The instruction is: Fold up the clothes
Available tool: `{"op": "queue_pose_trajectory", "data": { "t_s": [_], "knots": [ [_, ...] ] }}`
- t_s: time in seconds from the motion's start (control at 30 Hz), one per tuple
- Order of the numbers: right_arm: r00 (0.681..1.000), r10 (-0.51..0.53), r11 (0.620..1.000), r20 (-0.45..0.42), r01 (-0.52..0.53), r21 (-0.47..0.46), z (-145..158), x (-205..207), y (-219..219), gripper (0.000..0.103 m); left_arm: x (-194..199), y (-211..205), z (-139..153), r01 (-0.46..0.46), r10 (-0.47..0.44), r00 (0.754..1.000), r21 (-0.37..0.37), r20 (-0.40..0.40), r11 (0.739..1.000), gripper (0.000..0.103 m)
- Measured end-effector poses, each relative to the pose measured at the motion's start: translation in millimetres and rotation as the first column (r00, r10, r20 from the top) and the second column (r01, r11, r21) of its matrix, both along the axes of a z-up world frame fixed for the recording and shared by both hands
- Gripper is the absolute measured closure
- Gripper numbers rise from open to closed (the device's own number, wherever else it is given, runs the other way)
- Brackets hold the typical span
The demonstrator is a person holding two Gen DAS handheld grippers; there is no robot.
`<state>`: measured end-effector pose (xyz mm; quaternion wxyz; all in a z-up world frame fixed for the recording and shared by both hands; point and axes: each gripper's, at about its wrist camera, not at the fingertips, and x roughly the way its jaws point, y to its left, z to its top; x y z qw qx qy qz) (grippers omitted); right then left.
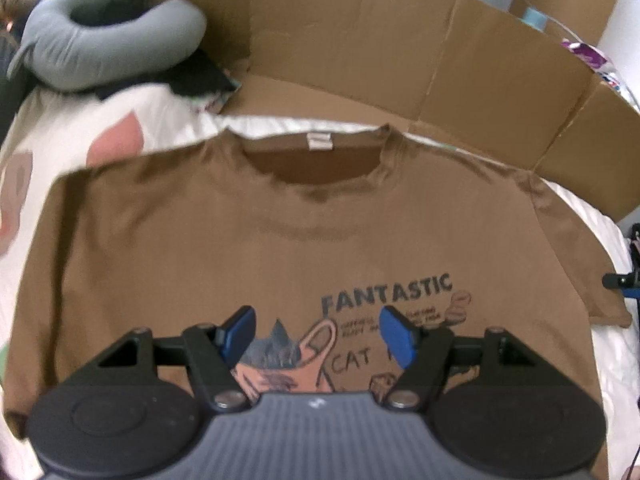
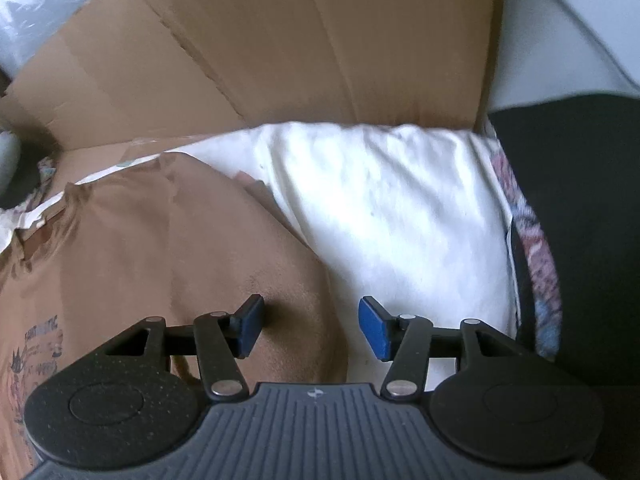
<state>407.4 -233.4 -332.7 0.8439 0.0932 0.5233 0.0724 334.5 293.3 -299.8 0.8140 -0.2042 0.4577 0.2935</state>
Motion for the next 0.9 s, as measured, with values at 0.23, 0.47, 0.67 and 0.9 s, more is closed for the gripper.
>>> {"op": "queue_pose_trajectory", "data": {
  "t_s": [0.23, 0.47, 0.67, 0.9],
  "knots": [
    [1.0, 0.026, 0.999, -0.013, -0.025, 0.046, -4, 6, 6, 0.081, -10, 1, -3, -0.025, 0.026, 1.0, -0.015, 0.011, 1.0, 0.032],
    [0.998, 0.029, 0.998, 0.055, -0.032, 0.054, 23, 7, 18, 0.101, -18, 7, 3, -0.067, 0.069, 0.997, -0.041, 0.047, 0.997, 0.032],
    [0.986, 0.101, 0.994, 0.134, -0.105, 0.02, 58, 8, 42, 0.101, -24, 8, 5, -0.099, 0.103, 0.993, -0.063, 0.065, 0.993, 0.032],
    [0.971, 0.156, 0.983, 0.179, -0.17, 0.063, 80, 7, 84, 0.101, -32, 6, 7, -0.114, 0.119, 0.99, -0.068, 0.075, 0.991, 0.032]
  ]
}}
